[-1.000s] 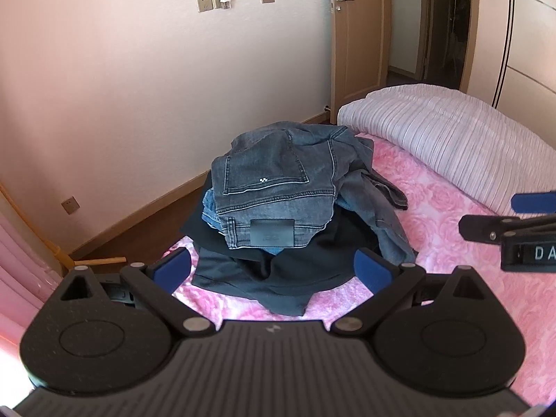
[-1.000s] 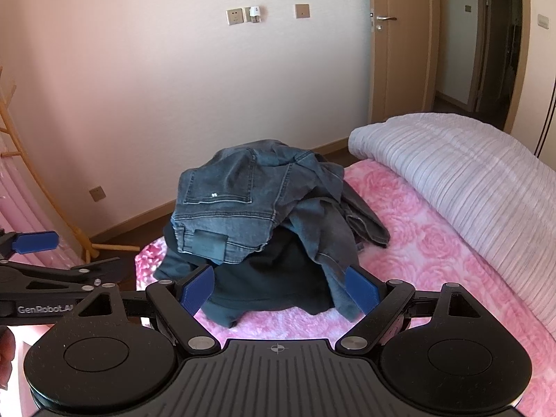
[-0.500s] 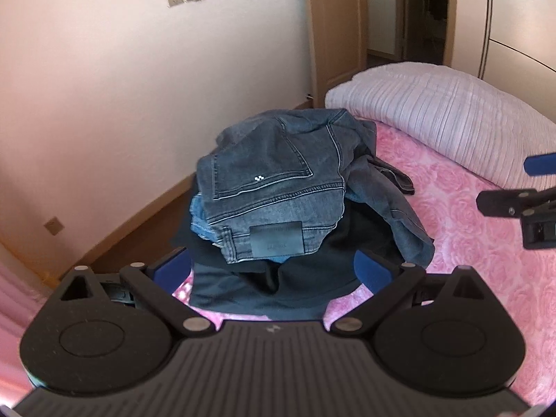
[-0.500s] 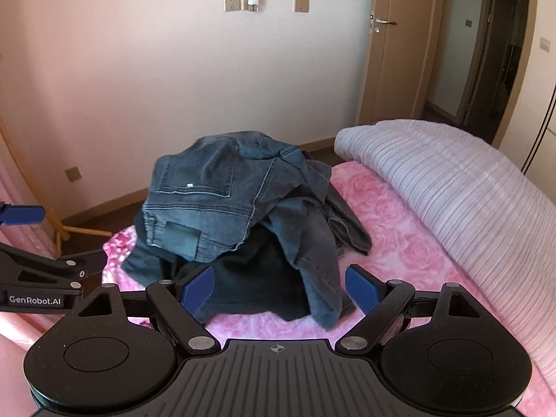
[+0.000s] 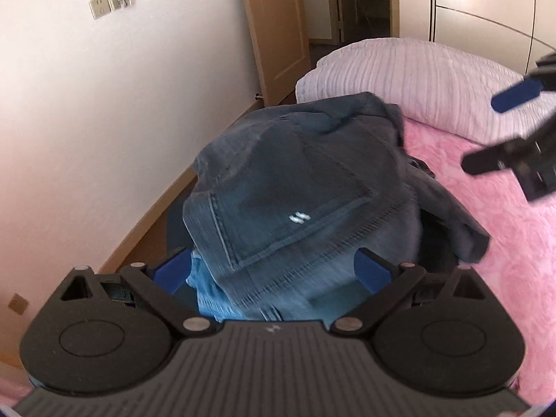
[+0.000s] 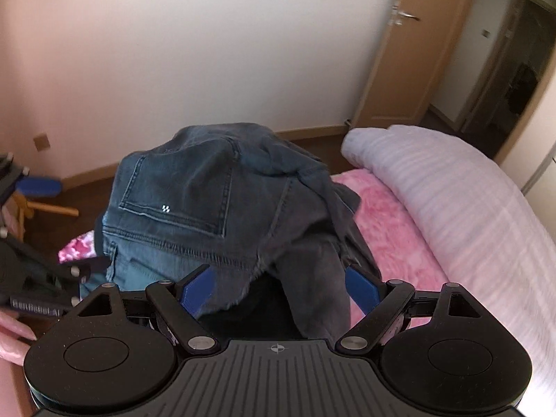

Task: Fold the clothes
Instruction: 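Grasp the grey jeans waistband with the right gripper while the left gripper grasps the other waistband corner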

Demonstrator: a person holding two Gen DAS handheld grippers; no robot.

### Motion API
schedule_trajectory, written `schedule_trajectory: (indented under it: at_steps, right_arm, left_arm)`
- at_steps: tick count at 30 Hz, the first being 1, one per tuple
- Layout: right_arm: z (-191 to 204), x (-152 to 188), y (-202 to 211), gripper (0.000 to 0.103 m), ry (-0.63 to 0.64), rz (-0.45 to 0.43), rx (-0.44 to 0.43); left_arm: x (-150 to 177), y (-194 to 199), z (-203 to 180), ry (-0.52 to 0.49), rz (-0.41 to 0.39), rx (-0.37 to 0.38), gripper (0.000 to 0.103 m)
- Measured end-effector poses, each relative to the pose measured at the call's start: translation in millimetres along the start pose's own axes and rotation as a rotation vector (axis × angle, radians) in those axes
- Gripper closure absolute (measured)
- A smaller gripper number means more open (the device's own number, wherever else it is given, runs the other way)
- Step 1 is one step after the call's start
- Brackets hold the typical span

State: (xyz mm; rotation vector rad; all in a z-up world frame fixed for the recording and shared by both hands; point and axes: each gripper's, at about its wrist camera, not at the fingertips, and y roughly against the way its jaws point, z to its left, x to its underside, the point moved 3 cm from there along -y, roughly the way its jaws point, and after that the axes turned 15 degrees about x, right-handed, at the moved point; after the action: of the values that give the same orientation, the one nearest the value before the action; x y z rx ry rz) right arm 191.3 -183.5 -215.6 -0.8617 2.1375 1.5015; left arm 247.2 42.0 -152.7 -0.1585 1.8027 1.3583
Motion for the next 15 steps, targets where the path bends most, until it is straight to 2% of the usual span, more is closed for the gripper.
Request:
schedule_trajectory:
  at_steps: [5,7,8,15]
  right_arm:
    - [30.8,0.4,-42.8,0.017,0.132,0.021,-0.052]
    - [44.9,8.9,-60.7,0.017,0.169,0.039,-0.075]
    - [48.9,13.2,-68.4,0.017,0.160,0.052,-0.087]
    - [72.5,32.9,-116.6,0.016,0.074,0.128,-0.133]
  left_arm:
    - [-7.0,-41.5,52.2,0.051,0.014,0.041,0.008]
    - [-7.0,-57.5,64.1,0.062,0.033,0.099,0.014]
    - [-6.9,-65.2,68.8,0.067,0.042,0.133,0.018]
    - [-0.2,-91.1,78.2,0.030,0.070,0.168,0.017]
